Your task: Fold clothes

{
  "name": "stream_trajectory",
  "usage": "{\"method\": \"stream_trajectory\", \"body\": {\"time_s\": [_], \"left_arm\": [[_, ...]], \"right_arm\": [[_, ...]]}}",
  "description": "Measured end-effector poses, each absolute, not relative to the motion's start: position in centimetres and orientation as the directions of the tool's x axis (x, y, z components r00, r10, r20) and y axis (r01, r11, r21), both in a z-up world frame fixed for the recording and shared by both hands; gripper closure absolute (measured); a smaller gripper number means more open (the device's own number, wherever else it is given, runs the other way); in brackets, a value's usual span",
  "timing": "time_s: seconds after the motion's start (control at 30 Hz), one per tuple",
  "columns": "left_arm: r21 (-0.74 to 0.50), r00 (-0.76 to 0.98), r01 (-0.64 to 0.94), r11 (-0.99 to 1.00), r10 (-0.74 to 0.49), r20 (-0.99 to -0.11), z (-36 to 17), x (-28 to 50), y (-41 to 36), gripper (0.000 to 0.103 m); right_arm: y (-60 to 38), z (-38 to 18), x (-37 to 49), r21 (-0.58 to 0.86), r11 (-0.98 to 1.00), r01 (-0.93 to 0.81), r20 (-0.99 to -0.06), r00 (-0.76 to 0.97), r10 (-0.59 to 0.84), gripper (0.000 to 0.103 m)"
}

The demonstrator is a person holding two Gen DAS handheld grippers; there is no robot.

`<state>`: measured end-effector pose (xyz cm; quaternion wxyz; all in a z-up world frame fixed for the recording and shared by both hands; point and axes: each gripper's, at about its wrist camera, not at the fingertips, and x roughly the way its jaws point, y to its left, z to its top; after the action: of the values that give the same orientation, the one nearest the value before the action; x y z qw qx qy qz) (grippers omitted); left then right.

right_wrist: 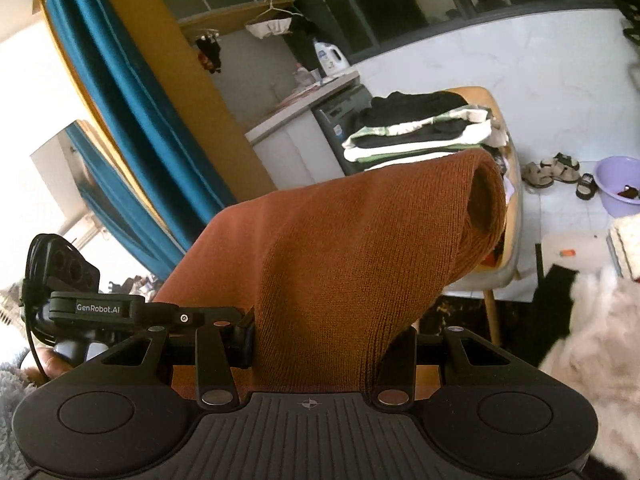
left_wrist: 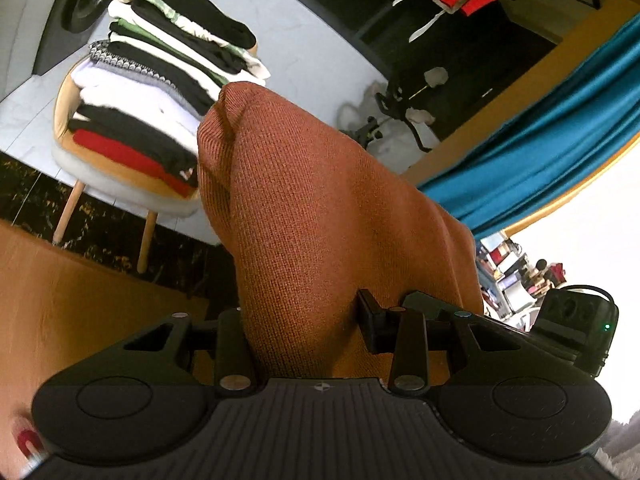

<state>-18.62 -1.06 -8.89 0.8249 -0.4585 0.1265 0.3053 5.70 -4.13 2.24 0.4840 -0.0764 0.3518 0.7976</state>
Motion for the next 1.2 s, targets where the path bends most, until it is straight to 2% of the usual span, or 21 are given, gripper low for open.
{"method": "stream_trajectory", "body": {"time_s": [0.2, 0.43, 0.7, 0.97, 1.2], "left_arm": [[-0.689, 0.814, -0.58, 0.435, 0.346, -0.467, -9.7, -21.0, 8.4, 0.064], [-0.682, 0.826, -0.563, 0.468, 0.282, -0.488, -8.6, -25.2, 19.6, 0.064], [-0.701, 0.849, -0.516, 0.493, 0.187, -0.494, -10.0, -26.4, 28.7, 0.064], [-0.707, 0.858, -0.495, 0.506, 0.153, -0.491, -10.0, -23.8, 38.1, 0.064], [-0.66, 0.841, -0.526, 0.536, 0.214, -0.497, -6.2, -19.1, 51.2, 0.064]], "right_arm": [[5.1, 1.9, 2.3, 0.461, -0.231, -0.857, -0.475, -0.458, 0.751, 0.062], [16.6, 2.1, -3.1, 0.473, -0.175, -0.863, -0.482, -0.42, 0.769, 0.062], [25.2, 0.2, -6.6, 0.472, -0.068, -0.879, -0.497, -0.329, 0.803, 0.062], [33.3, -0.4, -4.9, 0.477, -0.039, -0.878, -0.499, -0.307, 0.81, 0.062], [47.9, 1.0, 0.6, 0.491, -0.125, -0.862, -0.436, -0.367, 0.822, 0.062]]}}
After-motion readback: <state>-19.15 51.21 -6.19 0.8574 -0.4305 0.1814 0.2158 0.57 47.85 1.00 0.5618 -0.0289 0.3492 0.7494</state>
